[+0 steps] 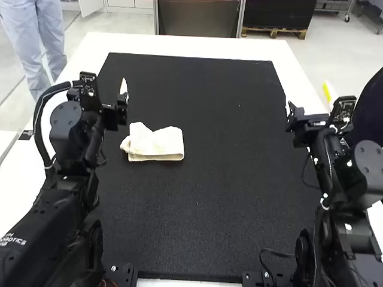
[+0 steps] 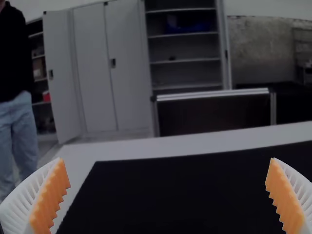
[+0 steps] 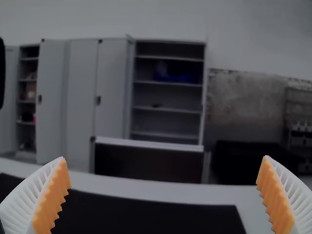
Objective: Fold the towel.
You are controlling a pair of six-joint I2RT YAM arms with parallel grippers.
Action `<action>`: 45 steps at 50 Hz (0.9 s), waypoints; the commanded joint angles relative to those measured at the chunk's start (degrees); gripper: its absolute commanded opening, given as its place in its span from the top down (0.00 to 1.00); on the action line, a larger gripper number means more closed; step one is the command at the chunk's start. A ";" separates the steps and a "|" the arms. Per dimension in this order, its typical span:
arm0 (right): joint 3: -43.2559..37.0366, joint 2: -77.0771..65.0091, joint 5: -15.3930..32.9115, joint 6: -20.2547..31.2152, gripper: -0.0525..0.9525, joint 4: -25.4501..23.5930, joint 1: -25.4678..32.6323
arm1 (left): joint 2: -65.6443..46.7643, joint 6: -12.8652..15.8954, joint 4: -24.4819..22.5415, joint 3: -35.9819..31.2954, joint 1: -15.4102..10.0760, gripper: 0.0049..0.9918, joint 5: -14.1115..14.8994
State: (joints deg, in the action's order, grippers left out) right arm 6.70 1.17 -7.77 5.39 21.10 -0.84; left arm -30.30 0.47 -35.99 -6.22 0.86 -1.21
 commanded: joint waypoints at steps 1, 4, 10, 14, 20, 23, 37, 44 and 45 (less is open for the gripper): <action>-0.11 -0.82 -1.11 0.59 0.07 0.61 0.75 | 1.56 1.02 -1.19 0.42 0.46 0.05 0.77; -0.20 -0.82 -1.72 0.59 0.07 0.78 0.67 | 2.18 1.20 -1.37 1.03 0.46 0.05 0.86; -0.90 -0.82 -2.60 0.68 0.07 1.57 0.67 | 4.11 1.46 -1.45 2.18 0.37 0.05 0.95; -1.34 -0.82 -2.86 0.68 0.07 2.36 0.67 | 5.78 1.55 -1.28 3.05 0.46 0.05 1.39; -2.13 -0.82 -3.39 0.68 0.07 3.68 0.67 | 8.07 1.64 -0.84 4.20 0.46 0.05 1.74; -2.74 -0.82 -3.57 0.68 0.07 4.39 0.75 | 9.39 1.73 -0.31 4.81 0.46 0.05 2.00; -4.06 -0.91 -4.18 0.85 0.07 5.70 1.54 | 17.21 2.25 4.52 6.31 0.28 0.05 2.36; -4.59 -0.91 -6.12 0.50 0.07 5.97 3.48 | 20.37 2.61 7.86 6.31 0.28 0.05 2.44; -4.68 -0.91 -6.64 0.50 0.07 5.97 3.83 | 20.72 2.69 8.48 6.31 0.19 0.05 2.44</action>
State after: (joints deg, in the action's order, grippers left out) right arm 1.96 1.17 -11.99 5.65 26.30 1.04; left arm -11.51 2.17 -28.42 -0.32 0.86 0.36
